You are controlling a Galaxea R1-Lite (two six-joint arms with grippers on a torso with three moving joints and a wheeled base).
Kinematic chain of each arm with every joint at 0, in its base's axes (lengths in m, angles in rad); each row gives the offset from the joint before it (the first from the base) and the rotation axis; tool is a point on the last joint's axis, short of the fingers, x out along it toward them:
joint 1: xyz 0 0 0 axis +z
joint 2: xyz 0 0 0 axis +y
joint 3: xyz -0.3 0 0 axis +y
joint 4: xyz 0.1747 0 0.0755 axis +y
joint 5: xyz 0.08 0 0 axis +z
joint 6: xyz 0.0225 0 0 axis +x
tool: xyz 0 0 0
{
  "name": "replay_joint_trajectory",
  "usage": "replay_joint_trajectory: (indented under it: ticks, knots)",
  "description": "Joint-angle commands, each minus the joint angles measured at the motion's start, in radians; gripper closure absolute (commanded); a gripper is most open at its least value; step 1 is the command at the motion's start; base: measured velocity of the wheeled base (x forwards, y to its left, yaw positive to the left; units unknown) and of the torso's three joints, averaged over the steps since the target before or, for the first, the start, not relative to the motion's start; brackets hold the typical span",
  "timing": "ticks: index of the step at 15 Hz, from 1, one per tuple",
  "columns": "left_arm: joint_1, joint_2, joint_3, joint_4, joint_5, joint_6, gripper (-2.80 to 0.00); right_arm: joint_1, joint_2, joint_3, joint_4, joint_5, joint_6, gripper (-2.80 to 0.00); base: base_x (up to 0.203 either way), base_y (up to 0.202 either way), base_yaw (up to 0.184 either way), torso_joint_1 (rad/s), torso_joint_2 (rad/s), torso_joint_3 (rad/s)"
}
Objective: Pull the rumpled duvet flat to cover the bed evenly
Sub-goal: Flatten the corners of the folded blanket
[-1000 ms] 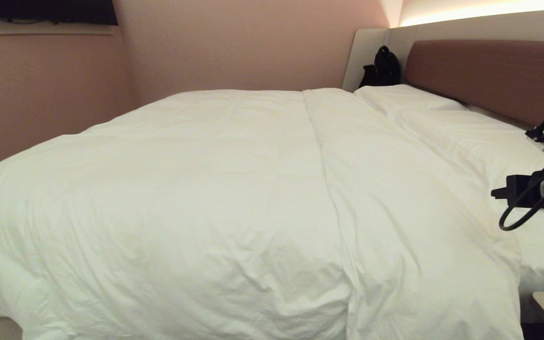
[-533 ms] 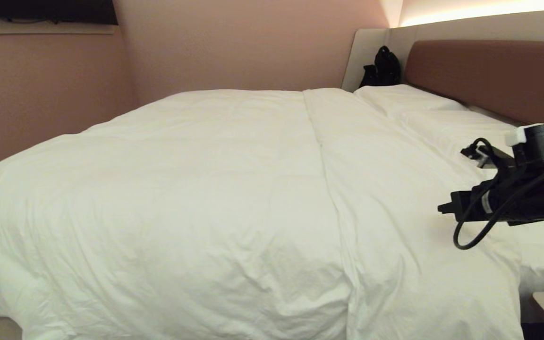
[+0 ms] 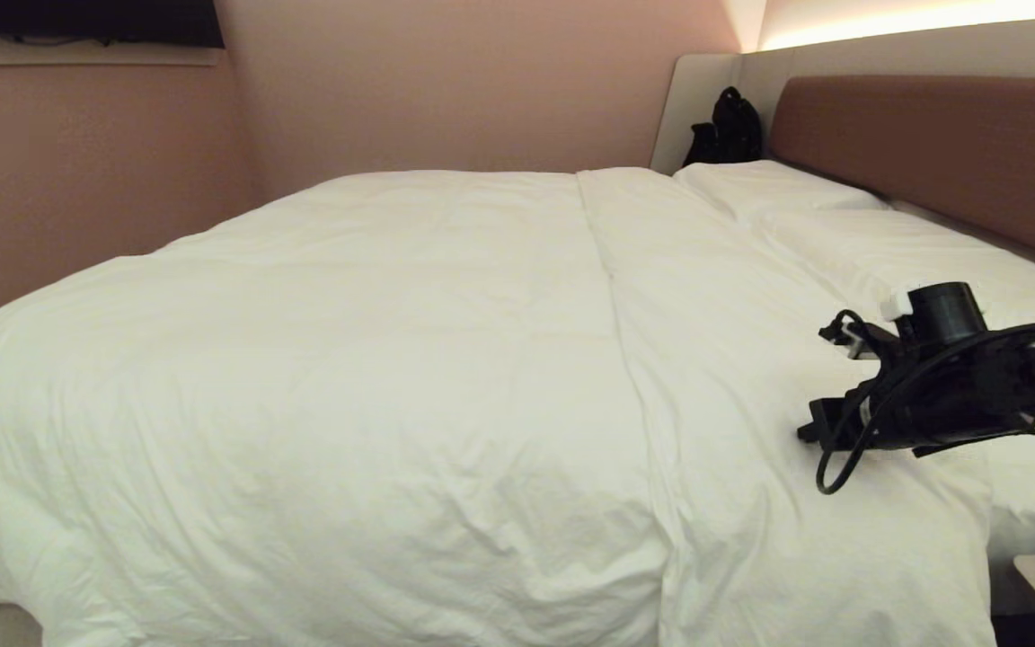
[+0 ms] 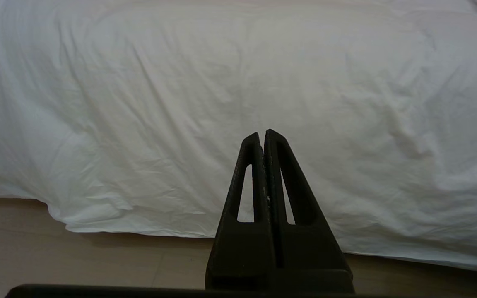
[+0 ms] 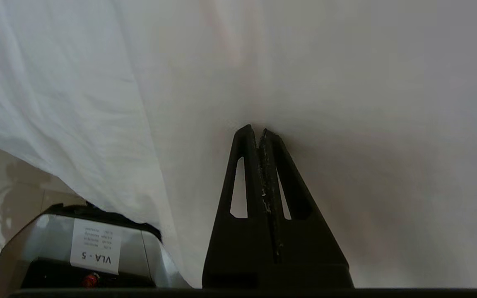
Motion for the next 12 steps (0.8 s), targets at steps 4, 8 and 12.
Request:
replay_joint_trajectory:
  ticks: [4, 8, 12]
  knots:
    - [0.0, 0.0, 0.0, -0.001, 0.001, 0.0, 0.0, 0.126, 0.049, 0.058, -0.028, -0.043, 0.027, 0.0, 0.0, 0.0, 0.0, 0.0, 0.0, 0.0]
    - [0.0, 0.0, 0.0, -0.001, 0.001, 0.0, 0.0, 0.229, 0.062, 0.106, -0.118, -0.144, 0.034, 0.0, 0.0, 0.0, 0.0, 0.0, 0.0, 0.0]
    - [0.0, 0.0, 0.0, -0.001, 0.001, 0.0, 0.0, 0.33, 0.097, 0.104, -0.149, -0.19, 0.075, 0.0, 0.0, 0.0, 0.0, 0.0, 0.0, 0.0]
